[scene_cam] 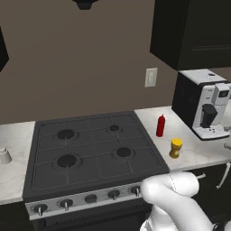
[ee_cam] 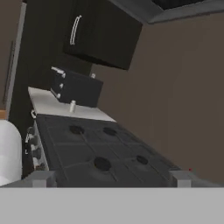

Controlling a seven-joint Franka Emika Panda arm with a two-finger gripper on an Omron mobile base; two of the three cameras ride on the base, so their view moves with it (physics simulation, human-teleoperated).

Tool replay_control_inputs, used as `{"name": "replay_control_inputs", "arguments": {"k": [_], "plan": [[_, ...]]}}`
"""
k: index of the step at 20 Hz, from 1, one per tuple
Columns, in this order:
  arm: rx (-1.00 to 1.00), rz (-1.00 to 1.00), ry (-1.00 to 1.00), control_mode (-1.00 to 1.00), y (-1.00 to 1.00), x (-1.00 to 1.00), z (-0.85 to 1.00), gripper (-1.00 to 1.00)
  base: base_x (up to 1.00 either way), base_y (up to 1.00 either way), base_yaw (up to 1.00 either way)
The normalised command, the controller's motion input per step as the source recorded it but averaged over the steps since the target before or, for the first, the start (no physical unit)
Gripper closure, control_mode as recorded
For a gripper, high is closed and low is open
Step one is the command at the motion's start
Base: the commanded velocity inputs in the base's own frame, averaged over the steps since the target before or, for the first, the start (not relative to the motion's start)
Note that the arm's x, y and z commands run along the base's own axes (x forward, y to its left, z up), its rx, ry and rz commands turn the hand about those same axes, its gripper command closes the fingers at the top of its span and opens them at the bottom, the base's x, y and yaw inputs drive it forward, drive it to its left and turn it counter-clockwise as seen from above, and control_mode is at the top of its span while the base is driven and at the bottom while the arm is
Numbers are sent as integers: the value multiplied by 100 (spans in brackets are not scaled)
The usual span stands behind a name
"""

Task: Collect the turmeric, ketchup, and shaker from the cabinet and place them next to the stove.

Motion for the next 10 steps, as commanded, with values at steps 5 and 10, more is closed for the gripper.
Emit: {"name": "replay_control_inputs", "arguments": {"k": [5,10], "plan": [[-9,-4,-11,-100,71,-43,71,-100,0,0,0],[-19,0,-11,-100,97,-37,62,-100,0,0,0]]}}
